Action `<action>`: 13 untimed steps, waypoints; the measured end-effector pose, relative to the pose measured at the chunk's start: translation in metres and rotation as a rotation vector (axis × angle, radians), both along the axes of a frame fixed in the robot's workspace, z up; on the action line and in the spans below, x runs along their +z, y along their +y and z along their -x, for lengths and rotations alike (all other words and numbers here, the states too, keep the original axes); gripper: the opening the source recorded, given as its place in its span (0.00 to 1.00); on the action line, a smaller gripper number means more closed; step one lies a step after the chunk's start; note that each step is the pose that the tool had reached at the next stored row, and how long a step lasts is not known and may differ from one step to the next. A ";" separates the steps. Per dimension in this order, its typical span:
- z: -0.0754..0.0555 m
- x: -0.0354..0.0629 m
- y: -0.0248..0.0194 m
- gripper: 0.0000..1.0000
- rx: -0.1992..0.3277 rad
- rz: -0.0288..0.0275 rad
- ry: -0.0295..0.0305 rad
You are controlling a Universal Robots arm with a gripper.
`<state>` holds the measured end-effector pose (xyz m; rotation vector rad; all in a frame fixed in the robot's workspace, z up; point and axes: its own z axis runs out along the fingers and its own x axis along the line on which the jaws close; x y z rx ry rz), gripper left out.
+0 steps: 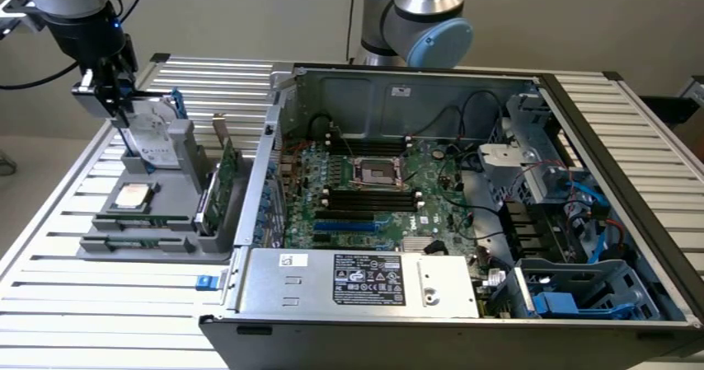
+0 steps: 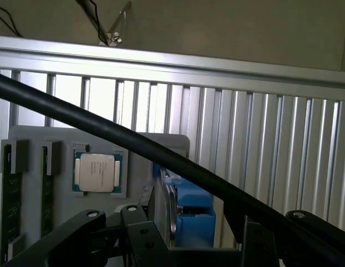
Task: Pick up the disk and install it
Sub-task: 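Pick up the disk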
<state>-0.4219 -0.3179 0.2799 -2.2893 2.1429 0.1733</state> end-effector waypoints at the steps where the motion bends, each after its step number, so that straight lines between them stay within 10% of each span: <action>1: 0.000 0.0000 0.0000 0.62 0.000 0.0000 -0.0004; 9: 0.000 0.0000 -0.0009 0.60 -0.013 0.0001 -0.0019; 13: 0.000 0.0000 -0.0011 0.41 -0.025 0.0001 -0.0020</action>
